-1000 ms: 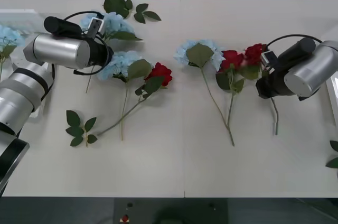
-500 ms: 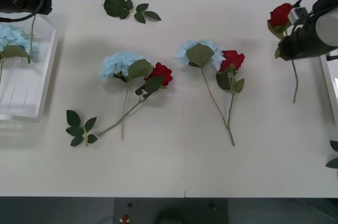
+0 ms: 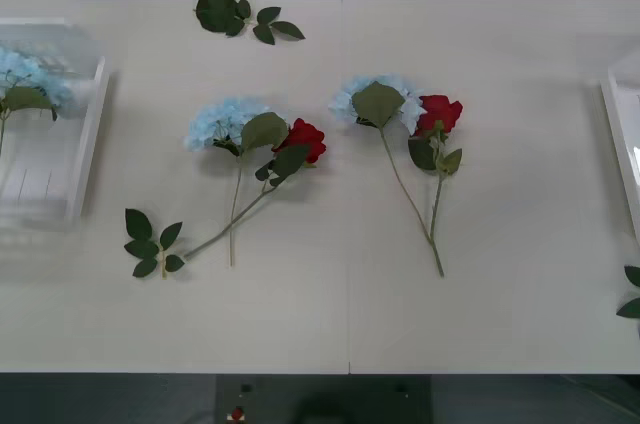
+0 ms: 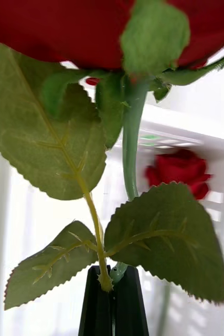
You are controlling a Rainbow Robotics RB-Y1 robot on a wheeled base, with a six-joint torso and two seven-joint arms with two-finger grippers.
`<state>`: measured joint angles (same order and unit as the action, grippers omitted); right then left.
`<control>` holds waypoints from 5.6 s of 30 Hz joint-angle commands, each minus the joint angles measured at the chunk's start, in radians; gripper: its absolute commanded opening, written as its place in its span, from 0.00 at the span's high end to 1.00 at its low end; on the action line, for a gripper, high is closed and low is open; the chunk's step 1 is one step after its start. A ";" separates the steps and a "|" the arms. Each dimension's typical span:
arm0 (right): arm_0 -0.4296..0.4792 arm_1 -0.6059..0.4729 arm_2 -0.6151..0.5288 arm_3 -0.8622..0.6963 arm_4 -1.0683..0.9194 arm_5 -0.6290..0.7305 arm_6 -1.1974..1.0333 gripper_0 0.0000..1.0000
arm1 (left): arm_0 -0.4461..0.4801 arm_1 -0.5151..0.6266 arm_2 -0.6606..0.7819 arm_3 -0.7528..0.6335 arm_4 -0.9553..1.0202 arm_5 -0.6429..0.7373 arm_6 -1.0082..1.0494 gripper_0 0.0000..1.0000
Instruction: Put the red flowers into the right box and the blue flowers into the left box
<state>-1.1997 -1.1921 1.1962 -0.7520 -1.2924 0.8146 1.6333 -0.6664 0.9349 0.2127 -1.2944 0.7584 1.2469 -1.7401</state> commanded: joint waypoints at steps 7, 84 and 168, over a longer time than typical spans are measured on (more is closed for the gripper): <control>0.077 0.141 -0.020 0.298 0.105 -0.163 0.085 1.00 | 0.251 -0.004 0.056 -0.019 0.032 -0.233 -0.049 1.00; 0.152 0.253 -0.064 -0.573 0.053 0.074 -0.506 0.00 | 0.041 -0.142 -0.210 -0.362 0.493 0.281 -0.067 0.00; 0.170 0.210 -0.187 0.488 0.409 -0.414 0.106 0.73 | -0.038 -0.309 0.005 -0.508 -0.194 0.066 0.258 1.00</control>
<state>-1.0173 -0.9672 1.0159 -0.2773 -0.9067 0.4143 1.7545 -0.6722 0.5426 0.1874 -1.7694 0.5677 1.3132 -1.4439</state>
